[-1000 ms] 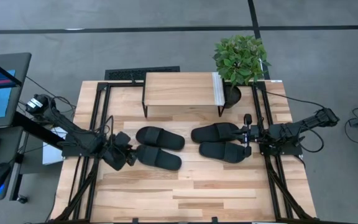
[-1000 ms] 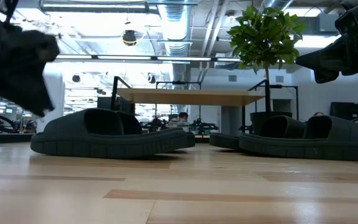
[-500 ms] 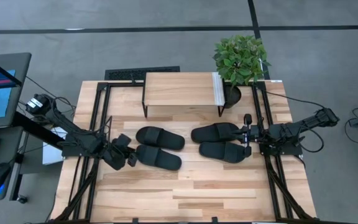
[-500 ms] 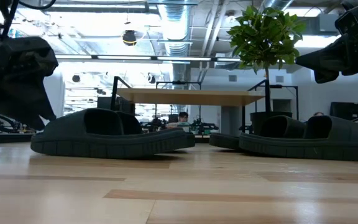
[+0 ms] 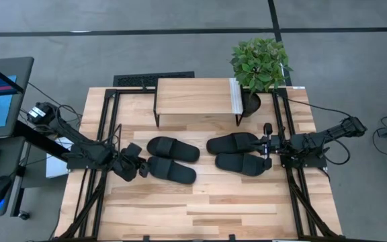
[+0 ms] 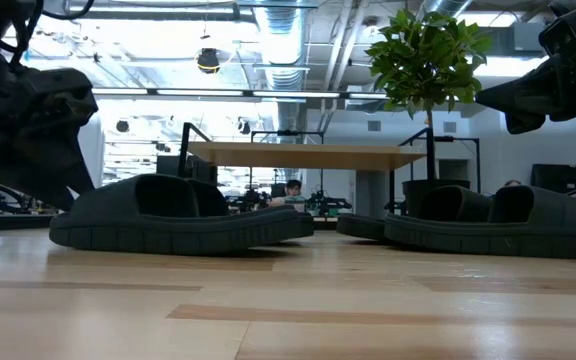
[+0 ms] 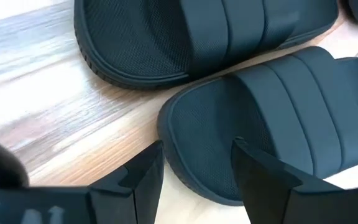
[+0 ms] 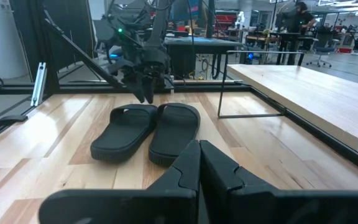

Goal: Pick and place slides into the shelf
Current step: Put the bottom left black slide on the shelf

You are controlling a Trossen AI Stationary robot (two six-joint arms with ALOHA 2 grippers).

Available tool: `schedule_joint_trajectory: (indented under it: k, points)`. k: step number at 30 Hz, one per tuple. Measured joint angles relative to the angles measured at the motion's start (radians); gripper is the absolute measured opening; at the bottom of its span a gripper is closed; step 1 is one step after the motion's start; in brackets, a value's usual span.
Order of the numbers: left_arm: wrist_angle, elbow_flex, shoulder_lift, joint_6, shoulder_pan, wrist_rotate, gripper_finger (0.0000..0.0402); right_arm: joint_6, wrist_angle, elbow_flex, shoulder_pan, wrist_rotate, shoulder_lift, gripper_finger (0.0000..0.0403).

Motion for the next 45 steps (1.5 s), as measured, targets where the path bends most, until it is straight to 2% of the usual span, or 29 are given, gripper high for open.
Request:
schedule_joint_trajectory:
  k: [17, 26, 33, 36, 40, 41, 45]
  points:
    - [0.007, 0.0, 0.004, -0.003, 0.006, -0.004, 0.0176, 0.0, 0.0, 0.0, 0.0, 0.0, 0.0, 0.0]
    - [0.082, 0.0, 0.163, -0.022, 0.006, 0.037, 0.0176, 0.0, 0.0, 0.0, 0.0, 0.0, 0.0, 0.0]
    - [0.162, 0.006, 0.278, -0.014, 0.016, -0.003, 0.0171, 0.0, 0.0, 0.0, 0.0, 0.0, 0.0, 0.0]
    - [0.172, 0.004, 0.287, -0.034, 0.016, -0.011, 0.0137, 0.0, 0.0, 0.0, 0.0, 0.0, 0.0, 0.0]
    - [0.178, 0.008, 0.276, -0.038, 0.009, -0.015, 0.0036, 0.0, 0.0, 0.0, 0.0, 0.0, 0.0, 0.0]
    - [0.174, 0.012, 0.273, -0.042, 0.004, -0.017, 0.0023, 0.0, 0.0, 0.0, 0.0, 0.0, 0.0, 0.0]
    - [0.139, 0.047, 0.269, -0.071, -0.019, -0.021, 0.0021, 0.0, 0.0, 0.0, 0.0, 0.0, 0.0, 0.0]
